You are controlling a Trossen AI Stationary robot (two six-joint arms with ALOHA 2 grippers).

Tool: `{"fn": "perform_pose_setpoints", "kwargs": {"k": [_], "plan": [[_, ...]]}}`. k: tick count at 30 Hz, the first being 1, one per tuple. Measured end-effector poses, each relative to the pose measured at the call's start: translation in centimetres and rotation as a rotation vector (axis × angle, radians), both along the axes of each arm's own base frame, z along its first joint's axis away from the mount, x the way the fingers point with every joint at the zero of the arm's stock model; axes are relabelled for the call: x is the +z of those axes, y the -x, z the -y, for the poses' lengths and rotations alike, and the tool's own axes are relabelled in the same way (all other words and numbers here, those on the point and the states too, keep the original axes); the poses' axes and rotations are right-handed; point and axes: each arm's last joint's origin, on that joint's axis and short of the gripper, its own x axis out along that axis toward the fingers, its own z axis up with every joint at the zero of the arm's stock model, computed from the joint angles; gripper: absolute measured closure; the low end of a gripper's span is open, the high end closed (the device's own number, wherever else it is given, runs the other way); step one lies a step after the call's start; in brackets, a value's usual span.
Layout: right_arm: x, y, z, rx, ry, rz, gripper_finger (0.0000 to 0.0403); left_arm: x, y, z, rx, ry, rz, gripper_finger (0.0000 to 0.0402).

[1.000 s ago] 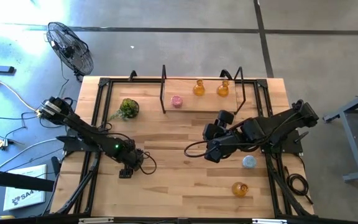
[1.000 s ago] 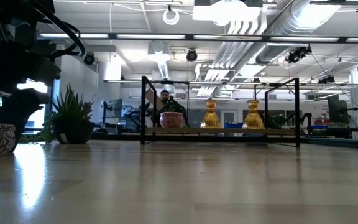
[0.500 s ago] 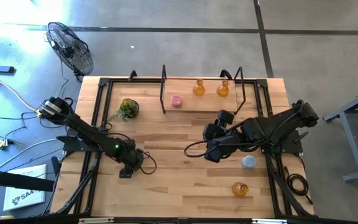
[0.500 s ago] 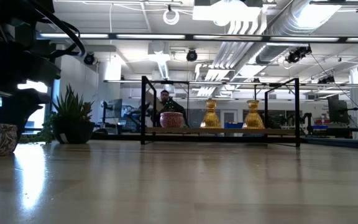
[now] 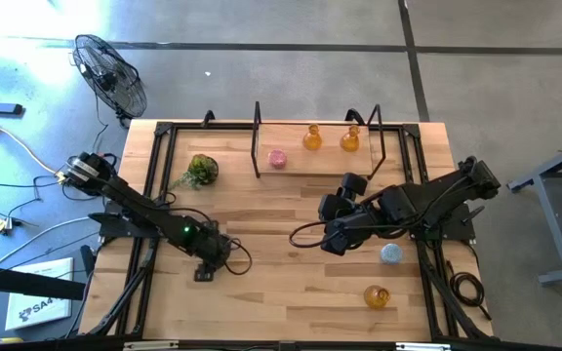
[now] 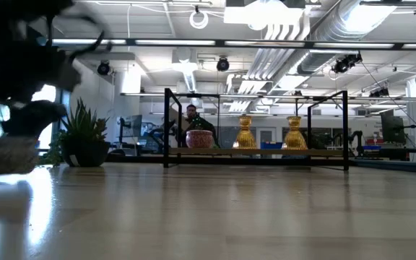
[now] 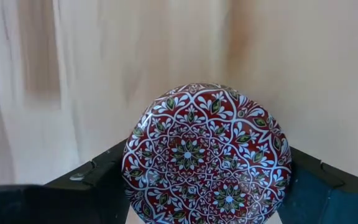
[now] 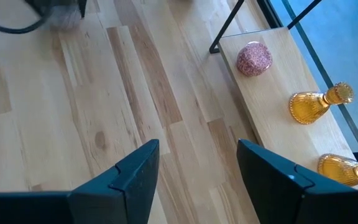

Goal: Pick & Place candle stick holders
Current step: Put the red patterned scented candle on the shelf

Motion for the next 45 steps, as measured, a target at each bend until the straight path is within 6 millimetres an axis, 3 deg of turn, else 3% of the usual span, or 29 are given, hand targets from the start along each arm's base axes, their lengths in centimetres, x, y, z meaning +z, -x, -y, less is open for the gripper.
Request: {"fn": "perform_pose_setpoints", "kwargs": {"k": [5,8,14,18,28,36,40,45], "plan": [[0.1,0.3,-1.1,0.038,-0.007,0.014,0.0192,2.2,-1.3,0.7,-0.086,0.024,0.051,0.0116],[0.1,0.6,-2.1,0.058,-0.011,0.032,0.0192,4.5,-2.8,0.8,-0.136,0.072,0.128,0.0116],[0.1,1.7,-4.3,0.094,-0.023,0.056,0.0192,9.2,-5.5,-1.0,-0.254,0.056,0.227,0.0116],[0.2,2.7,-5.9,0.107,-0.025,0.085,0.0192,12.9,-7.2,-3.3,-0.382,0.084,0.338,0.0116],[0.3,5.1,-9.2,0.125,-0.063,0.154,0.0192,21.6,-7.8,-13.4,-0.32,-0.127,0.494,0.0116],[0.3,5.6,-9.5,0.103,-0.065,0.174,0.0192,26.6,-7.0,-22.5,-0.164,-0.345,0.608,0.0116],[0.2,5.2,-8.9,0.079,-0.054,0.166,0.0192,27.5,-7.6,-27.3,-0.064,-0.379,0.599,0.0116],[0.1,4.5,-7.6,0.034,-0.031,0.147,0.0192,25.9,-8.7,-32.9,0.028,-0.341,0.428,0.0116]]}}
